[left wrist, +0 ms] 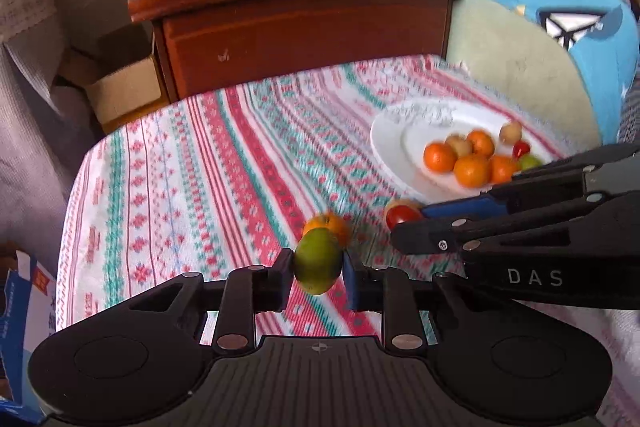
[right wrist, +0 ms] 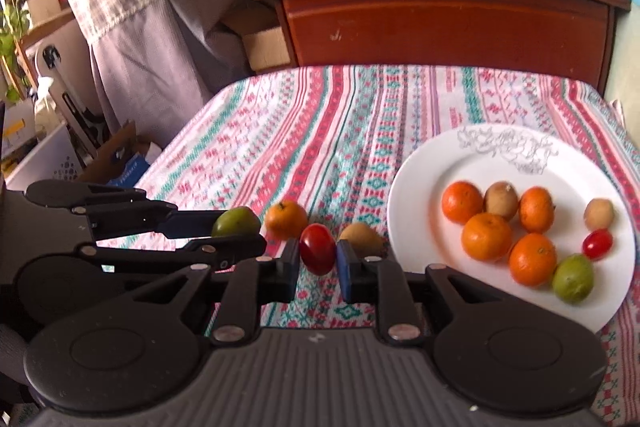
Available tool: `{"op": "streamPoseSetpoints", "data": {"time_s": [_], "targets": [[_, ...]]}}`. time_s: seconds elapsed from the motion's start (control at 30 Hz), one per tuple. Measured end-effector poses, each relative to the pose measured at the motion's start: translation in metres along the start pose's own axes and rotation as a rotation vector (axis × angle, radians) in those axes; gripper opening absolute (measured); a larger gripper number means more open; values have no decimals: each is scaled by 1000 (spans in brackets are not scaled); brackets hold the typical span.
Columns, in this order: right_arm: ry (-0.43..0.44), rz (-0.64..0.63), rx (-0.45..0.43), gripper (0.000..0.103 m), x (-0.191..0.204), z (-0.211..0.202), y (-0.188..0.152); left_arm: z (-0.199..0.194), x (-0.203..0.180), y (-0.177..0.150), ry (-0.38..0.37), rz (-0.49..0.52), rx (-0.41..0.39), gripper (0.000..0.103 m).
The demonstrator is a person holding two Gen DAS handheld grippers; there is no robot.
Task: Organize fruits
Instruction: 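Carry lime in left tool and tomato in right tool onto plate, open both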
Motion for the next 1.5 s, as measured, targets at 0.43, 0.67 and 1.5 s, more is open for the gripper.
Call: {"op": "streamPoseSetpoints", "data": {"time_s": [0.43, 0.67, 1.5], "targets": [[-119, 95, -126, 20, -54, -39, 28, 2, -31, 42, -85, -49, -85, 23], [-208, 171, -128, 20, -89, -50, 22, 19, -45, 60, -122, -92, -97, 23], [-256, 340, -34, 20, -115, -36, -9, 21, 28, 36, 9, -210, 13, 25]]}}
Point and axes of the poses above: each gripper's, at about its wrist camera, not at the fingertips, and z roughly the way its jaws point, x to its left, y to its top, the point moved 6 cm from there along z, roughly the way its jaws point, and after that the axes turned 10 degrees about -z, right-handed, at the moved point
